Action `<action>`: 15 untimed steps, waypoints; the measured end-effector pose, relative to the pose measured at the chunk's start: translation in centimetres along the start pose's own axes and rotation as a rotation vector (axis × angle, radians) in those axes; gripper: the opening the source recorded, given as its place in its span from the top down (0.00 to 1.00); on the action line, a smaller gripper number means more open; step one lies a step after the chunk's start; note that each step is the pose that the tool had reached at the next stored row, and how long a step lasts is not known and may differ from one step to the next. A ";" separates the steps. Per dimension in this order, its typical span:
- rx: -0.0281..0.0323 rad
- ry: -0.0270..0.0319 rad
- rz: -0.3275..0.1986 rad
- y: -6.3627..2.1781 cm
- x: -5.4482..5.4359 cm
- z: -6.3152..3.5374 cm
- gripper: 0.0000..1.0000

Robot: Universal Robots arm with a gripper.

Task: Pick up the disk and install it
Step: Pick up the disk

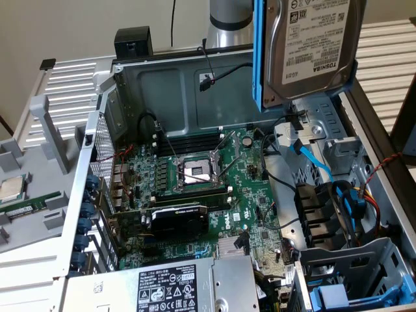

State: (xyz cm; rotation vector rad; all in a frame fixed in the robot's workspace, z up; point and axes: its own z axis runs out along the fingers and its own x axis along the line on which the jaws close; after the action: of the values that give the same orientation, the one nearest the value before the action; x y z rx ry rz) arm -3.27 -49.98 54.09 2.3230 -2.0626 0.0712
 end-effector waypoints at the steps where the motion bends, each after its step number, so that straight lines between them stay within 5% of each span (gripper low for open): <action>1: -0.0003 0.0000 0.005 -0.01 0.0 -0.06 0.63; 15: -0.0007 -0.0027 0.019 -1.49 1.0 -1.74 0.63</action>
State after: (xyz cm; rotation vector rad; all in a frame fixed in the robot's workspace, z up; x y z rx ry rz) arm -1.70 -50.67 55.89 2.3042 -2.0861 0.0679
